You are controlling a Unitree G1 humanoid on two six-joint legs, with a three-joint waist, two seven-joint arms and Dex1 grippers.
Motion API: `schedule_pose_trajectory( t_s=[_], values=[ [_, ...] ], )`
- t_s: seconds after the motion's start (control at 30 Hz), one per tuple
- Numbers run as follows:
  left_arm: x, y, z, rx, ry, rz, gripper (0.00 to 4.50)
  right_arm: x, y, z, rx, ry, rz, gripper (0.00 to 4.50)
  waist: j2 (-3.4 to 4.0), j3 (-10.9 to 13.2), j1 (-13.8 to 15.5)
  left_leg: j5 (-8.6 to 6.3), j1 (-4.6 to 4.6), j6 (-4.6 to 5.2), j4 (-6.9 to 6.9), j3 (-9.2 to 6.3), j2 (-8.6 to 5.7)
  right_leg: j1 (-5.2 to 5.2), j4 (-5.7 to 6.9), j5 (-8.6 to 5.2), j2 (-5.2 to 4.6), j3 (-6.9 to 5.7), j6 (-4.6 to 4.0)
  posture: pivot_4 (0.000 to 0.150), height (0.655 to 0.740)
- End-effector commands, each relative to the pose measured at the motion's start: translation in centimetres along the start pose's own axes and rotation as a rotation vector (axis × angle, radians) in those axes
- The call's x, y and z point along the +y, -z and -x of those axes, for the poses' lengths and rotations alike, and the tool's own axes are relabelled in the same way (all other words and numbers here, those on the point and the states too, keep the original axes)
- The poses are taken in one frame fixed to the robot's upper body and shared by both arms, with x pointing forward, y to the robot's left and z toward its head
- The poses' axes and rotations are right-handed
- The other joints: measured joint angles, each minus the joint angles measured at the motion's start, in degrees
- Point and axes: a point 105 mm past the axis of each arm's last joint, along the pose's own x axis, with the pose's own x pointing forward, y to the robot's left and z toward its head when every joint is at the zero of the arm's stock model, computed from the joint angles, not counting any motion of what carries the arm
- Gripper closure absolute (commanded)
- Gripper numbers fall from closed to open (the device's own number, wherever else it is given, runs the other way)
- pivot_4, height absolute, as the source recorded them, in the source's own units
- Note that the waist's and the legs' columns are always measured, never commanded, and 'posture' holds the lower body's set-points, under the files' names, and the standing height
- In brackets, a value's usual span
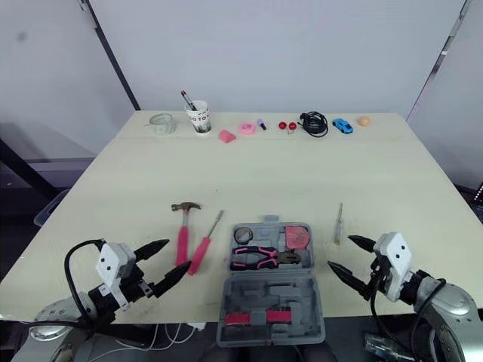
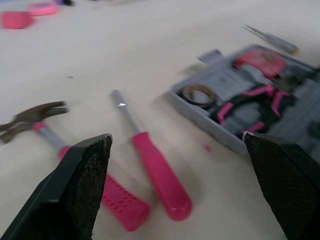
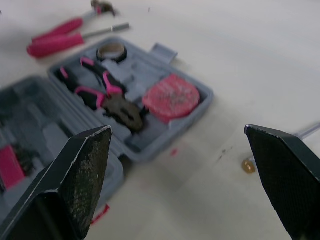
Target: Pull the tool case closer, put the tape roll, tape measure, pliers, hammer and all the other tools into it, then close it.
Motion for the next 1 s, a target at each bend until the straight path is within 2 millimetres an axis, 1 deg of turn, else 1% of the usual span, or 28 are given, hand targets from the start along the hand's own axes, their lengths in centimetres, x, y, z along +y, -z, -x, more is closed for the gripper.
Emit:
schedule_pose_trajectory(
  t_s=[0.03,0.13,0.23,0.27,0.3,0.33,0.37,0.4,0.43,0.5,0.57,0.6,0.83,1.0],
  values=[
    [-1.2,-0.1,-0.9,0.027,0.155,-0.089,0.00,-0.2,0.4,-0.6,0.058,-0.058,0.084,0.04,-0.01,0.0,0.1,0.00,0.00,0.00,0.01,-0.01,-0.01,0.00,0.00,0.00,0.01,-0.01,0.00,0.150,0.7400],
    [-1.7,0.6,-1.3,0.072,0.249,-0.128,0.00,-0.2,0.8,-1.0,0.091,-0.101,0.105,0.04,0.00,0.1,0.1,0.00,-0.01,0.00,0.02,0.00,-0.01,-0.01,0.00,0.00,0.05,0.01,0.00,0.150,0.7400],
    [-1.4,0.7,-1.7,0.082,0.285,-0.140,0.00,-0.2,0.8,-1.4,0.098,-0.133,0.118,0.04,0.01,0.1,0.2,0.00,-0.02,0.00,0.01,0.00,0.00,0.00,0.00,0.00,0.09,0.00,0.00,0.150,0.7400],
    [-1.4,0.8,-1.8,0.086,0.298,-0.142,0.54,-0.1,0.8,-1.6,0.101,-0.142,0.122,0.56,0.00,0.1,0.2,0.00,-0.01,0.00,0.02,0.00,0.00,0.00,0.01,0.00,0.09,0.00,0.00,0.150,0.7400],
    [-1.3,0.9,-1.9,0.095,0.314,-0.151,0.85,0.0,0.8,-1.7,0.104,-0.150,0.126,0.84,-0.01,0.1,0.2,0.00,-0.02,0.01,0.02,-0.01,0.00,0.00,0.01,0.01,0.11,0.00,0.01,0.150,0.7400],
    [-1.3,1.1,-1.9,0.105,0.331,-0.159,1.38,0.1,0.9,-1.8,0.109,-0.161,0.127,1.42,-0.03,0.1,0.2,0.00,-0.01,0.01,0.02,-0.01,0.01,0.01,0.01,0.01,0.11,-0.01,0.01,0.150,0.7400],
    [-1.3,1.2,-2.0,0.115,0.345,-0.155,1.76,0.1,1.0,-1.9,0.112,-0.172,0.124,1.82,-0.03,0.1,0.2,0.00,-0.01,0.01,0.02,-0.01,0.00,0.01,0.01,0.01,0.11,-0.01,0.01,0.150,0.7400],
    [-1.2,1.4,-2.0,0.125,0.358,-0.155,2.36,0.2,1.1,-2.0,0.116,-0.181,0.124,2.40,-0.03,0.1,0.3,0.00,-0.01,0.00,0.02,0.00,0.00,0.01,0.01,0.01,0.12,-0.01,0.01,0.150,0.7400],
    [-1.2,1.6,-2.0,0.138,0.374,-0.163,2.78,0.3,1.3,-2.1,0.127,-0.195,0.130,2.88,-0.03,0.1,0.3,0.00,-0.01,0.01,0.02,0.00,0.00,0.01,0.01,0.01,0.12,-0.01,0.01,0.150,0.7400],
    [-1.1,1.8,-2.1,0.151,0.396,-0.170,3.80,0.5,1.6,-2.3,0.140,-0.211,0.140,3.96,-0.03,0.1,0.3,0.00,-0.01,0.01,0.02,0.01,0.00,0.01,0.02,0.01,0.12,0.00,0.01,0.150,0.7400],
    [-1.0,2.0,-2.3,0.166,0.421,-0.164,4.31,0.5,2.1,-2.5,0.162,-0.228,0.159,4.46,-0.05,0.1,0.3,0.00,-0.01,0.01,0.03,0.01,0.01,0.02,0.02,0.01,0.11,0.01,0.01,0.150,0.7400],
    [-1.0,2.2,-2.4,0.179,0.435,-0.173,4.47,0.6,2.4,-2.7,0.170,-0.235,0.160,4.50,-0.05,0.1,0.3,0.01,0.00,0.01,0.05,0.04,0.00,0.03,0.04,0.01,0.13,-0.02,0.01,0.150,0.7400],
    [-1.6,3.3,-3.8,0.224,0.488,-0.144,4.47,1.1,3.7,-3.8,0.220,-0.299,0.204,4.50,-0.04,0.1,0.7,0.01,0.01,0.01,0.09,0.14,-0.05,0.06,0.08,0.01,0.16,-0.02,0.01,0.150,0.7400],
    [-1.6,3.9,-4.7,0.257,0.506,-0.134,4.47,1.3,4.0,-4.6,0.227,-0.330,0.219,4.50,-0.04,0.1,0.8,0.01,0.01,0.01,0.15,0.14,-0.07,0.08,0.13,0.02,0.21,-0.03,0.01,0.150,0.7400]
  ],
)
